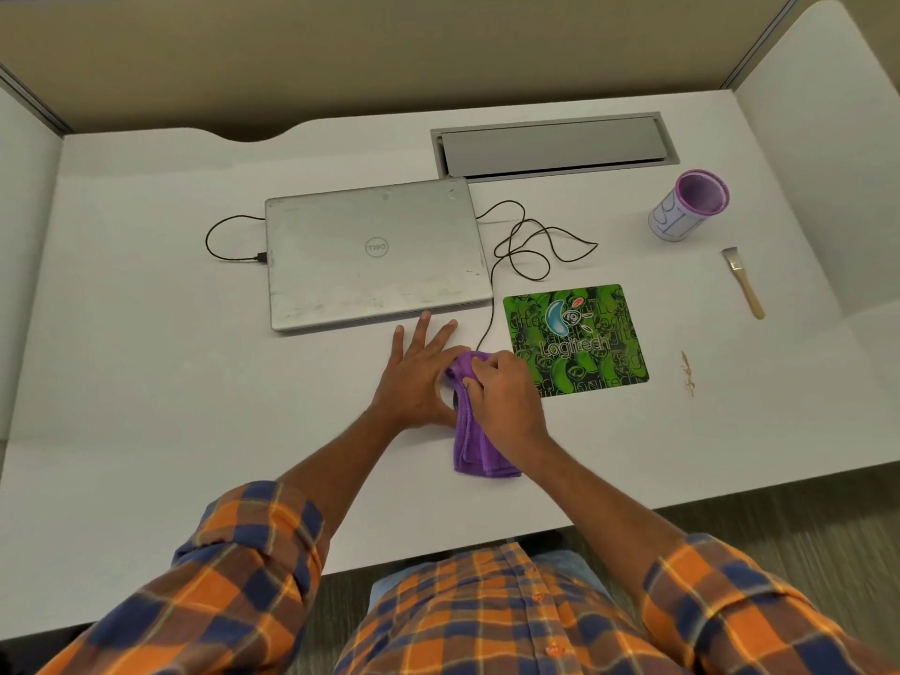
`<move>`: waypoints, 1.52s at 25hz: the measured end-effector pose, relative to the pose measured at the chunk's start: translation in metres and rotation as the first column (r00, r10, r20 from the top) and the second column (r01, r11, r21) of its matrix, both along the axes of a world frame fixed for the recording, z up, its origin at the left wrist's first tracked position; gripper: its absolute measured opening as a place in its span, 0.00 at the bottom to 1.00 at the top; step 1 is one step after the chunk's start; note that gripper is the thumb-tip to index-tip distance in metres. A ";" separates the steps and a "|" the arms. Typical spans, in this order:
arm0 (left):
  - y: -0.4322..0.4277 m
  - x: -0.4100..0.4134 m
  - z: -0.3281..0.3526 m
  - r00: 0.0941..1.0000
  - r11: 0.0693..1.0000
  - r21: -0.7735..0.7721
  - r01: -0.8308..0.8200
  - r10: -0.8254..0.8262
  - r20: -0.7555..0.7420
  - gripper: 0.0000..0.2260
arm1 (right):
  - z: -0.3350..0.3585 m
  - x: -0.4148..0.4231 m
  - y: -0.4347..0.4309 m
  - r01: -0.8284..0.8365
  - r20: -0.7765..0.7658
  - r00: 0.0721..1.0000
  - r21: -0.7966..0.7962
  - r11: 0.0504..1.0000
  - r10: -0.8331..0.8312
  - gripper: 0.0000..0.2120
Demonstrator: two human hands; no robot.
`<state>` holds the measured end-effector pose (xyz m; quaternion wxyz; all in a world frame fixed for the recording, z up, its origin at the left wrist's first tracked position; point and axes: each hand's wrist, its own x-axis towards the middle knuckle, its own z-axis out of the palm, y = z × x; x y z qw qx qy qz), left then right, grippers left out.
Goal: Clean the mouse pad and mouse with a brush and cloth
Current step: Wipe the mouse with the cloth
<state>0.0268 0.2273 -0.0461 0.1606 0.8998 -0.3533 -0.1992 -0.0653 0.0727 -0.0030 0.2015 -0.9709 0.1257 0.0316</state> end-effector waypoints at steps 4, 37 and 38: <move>0.001 0.001 0.000 1.000 1.000 0.012 0.014 -0.013 -0.002 0.57 | -0.004 -0.030 0.010 -0.002 -0.029 1.000 0.090 0.996 0.004 0.13; 0.001 0.001 0.004 1.000 0.999 0.039 0.014 -0.014 -0.012 0.55 | -0.014 -0.033 0.000 -0.208 0.112 0.968 -0.156 0.966 0.226 0.15; 0.000 0.002 0.004 1.000 0.999 0.032 0.013 -0.013 -0.023 0.55 | -0.013 -0.026 0.000 -0.179 0.124 0.973 -0.113 0.977 0.192 0.14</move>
